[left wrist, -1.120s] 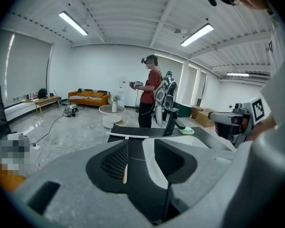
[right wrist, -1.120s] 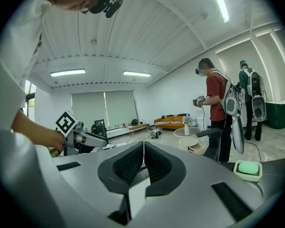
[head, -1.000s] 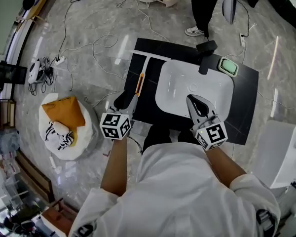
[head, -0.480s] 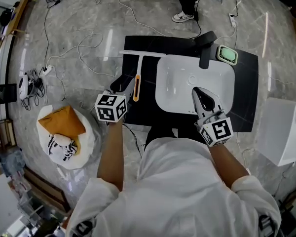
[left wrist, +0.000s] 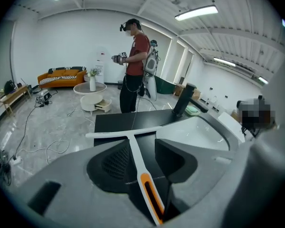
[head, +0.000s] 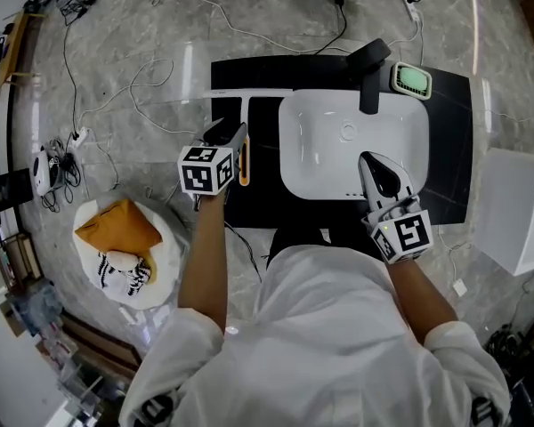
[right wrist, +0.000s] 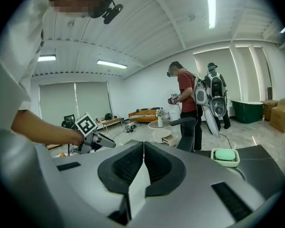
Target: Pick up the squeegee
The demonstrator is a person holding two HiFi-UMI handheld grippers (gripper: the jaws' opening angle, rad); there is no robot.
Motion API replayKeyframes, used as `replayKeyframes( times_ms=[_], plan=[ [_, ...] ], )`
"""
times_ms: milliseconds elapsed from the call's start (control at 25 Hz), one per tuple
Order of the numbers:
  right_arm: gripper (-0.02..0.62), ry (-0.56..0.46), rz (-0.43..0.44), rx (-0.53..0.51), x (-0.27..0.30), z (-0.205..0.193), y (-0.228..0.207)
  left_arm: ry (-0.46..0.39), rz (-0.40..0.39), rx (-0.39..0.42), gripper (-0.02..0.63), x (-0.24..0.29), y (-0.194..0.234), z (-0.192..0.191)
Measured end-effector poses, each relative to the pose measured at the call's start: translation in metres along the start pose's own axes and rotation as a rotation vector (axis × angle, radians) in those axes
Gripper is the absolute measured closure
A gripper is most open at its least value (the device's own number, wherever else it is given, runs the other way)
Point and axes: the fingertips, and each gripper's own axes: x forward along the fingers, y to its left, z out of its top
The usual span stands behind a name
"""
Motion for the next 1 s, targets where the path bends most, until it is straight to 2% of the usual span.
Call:
replayKeyframes(
  times_ms=[120,280,440,680,1000],
  plan=[
    [0.580,-0.001,-0.013,0.014,0.002,-0.002,-0.005,0.030,0.007,0.011,0.434,0.016,0.005,-0.005],
    [0.580,0.001,-0.020,0.024,0.004,-0.005,-0.011,0.071,0.005,-0.024,0.434,0.032,0.009,-0.012],
    [0.580,0.000,-0.028,0.038,0.005,-0.004,-0.020,0.122,0.007,-0.011,0.434,0.046,0.009,-0.018],
    [0.580,0.013,-0.029,0.048,0.008,-0.010,-0.028,0.184,0.008,-0.056,0.436,0.059,0.011,-0.027],
    [0.580,0.025,-0.016,0.062,0.015,-0.015,-0.031,0.221,0.044,-0.072,0.488,0.065,0.016,-0.034]
  ],
)
